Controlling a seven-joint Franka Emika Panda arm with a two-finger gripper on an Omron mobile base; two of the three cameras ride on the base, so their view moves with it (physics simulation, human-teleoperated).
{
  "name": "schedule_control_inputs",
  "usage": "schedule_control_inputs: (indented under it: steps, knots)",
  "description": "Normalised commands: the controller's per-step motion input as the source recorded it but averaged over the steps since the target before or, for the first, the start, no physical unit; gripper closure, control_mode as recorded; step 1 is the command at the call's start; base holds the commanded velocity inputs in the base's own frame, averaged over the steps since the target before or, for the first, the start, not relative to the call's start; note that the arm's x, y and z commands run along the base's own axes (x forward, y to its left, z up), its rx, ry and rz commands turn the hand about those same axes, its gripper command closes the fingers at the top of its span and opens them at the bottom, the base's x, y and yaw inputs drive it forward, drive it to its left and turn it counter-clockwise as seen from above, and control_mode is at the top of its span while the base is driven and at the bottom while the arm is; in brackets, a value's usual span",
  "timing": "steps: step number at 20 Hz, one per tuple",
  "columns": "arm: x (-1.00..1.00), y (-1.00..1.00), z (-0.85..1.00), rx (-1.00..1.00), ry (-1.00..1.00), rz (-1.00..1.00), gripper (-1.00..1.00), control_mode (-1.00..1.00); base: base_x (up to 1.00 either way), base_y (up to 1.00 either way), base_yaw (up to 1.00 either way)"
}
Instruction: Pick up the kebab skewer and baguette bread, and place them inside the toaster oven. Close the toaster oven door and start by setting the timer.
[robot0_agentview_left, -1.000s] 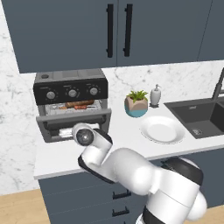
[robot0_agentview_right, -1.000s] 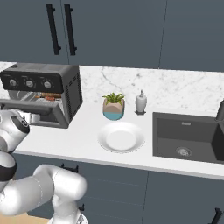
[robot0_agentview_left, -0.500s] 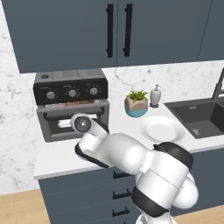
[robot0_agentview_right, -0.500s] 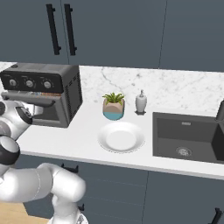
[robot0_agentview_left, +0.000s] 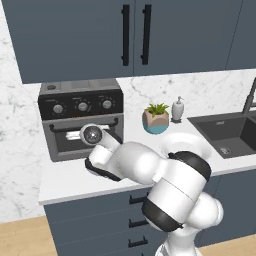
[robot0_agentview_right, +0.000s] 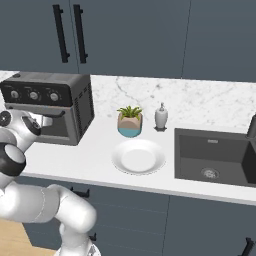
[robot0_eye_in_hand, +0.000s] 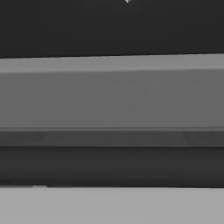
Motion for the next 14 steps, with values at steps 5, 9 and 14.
schedule_control_inputs:
  steps: [5, 9, 14]
  knots:
    - [0.12, 0.00, 0.00, 0.00, 0.00, 0.00, -1.00, -1.00, 0.00, 0.00, 0.00]
    - [0.32, 0.00, 0.00, 0.00, 0.00, 0.00, -1.00, -1.00, 0.00, 0.00, 0.00]
    - [0.17, 0.00, -0.03, 0.00, 0.00, 0.00, -1.00, -1.00, 0.00, 0.00, 0.00]
